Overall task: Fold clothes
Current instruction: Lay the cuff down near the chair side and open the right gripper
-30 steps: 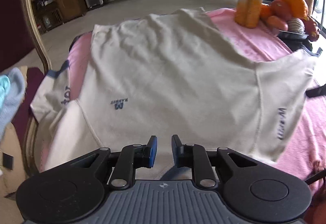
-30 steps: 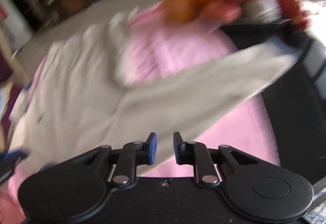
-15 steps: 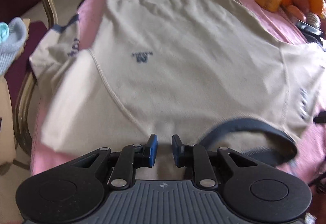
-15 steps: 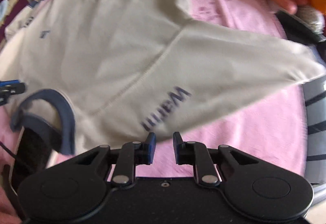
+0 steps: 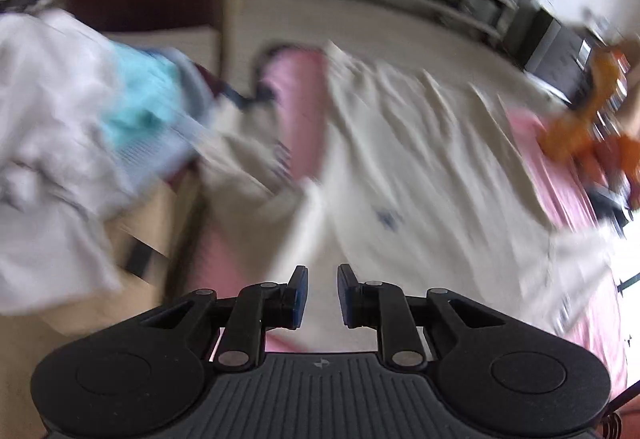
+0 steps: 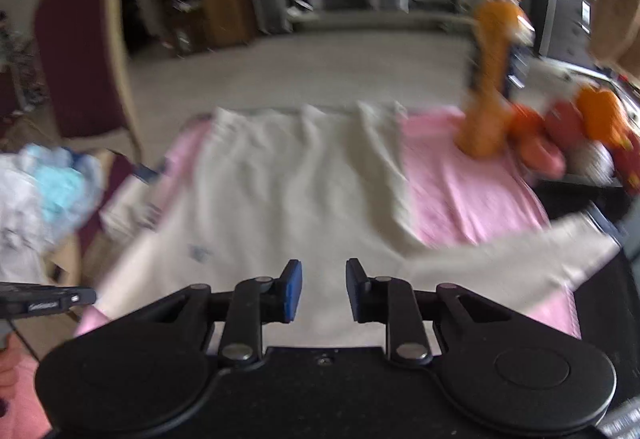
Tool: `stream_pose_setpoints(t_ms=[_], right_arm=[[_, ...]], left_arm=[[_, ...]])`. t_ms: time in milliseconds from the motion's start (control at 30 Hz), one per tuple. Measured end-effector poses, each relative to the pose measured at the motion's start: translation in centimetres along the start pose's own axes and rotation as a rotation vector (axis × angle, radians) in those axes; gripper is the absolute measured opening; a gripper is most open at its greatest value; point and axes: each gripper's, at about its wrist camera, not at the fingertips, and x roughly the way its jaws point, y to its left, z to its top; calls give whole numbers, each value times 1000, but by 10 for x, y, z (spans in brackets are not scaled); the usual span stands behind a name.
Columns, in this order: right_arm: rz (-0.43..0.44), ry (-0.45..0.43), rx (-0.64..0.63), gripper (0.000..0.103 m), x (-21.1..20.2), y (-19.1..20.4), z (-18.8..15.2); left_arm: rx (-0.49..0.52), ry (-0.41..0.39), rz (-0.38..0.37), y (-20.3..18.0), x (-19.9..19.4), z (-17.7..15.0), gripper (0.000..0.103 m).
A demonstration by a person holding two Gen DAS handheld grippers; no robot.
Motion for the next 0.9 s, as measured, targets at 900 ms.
stream_pose_setpoints(t_ms=[900], right_arm=[[199, 285, -53, 32, 319, 282, 113]], left_arm=[[-248, -261, 94, 114, 19, 88, 21]])
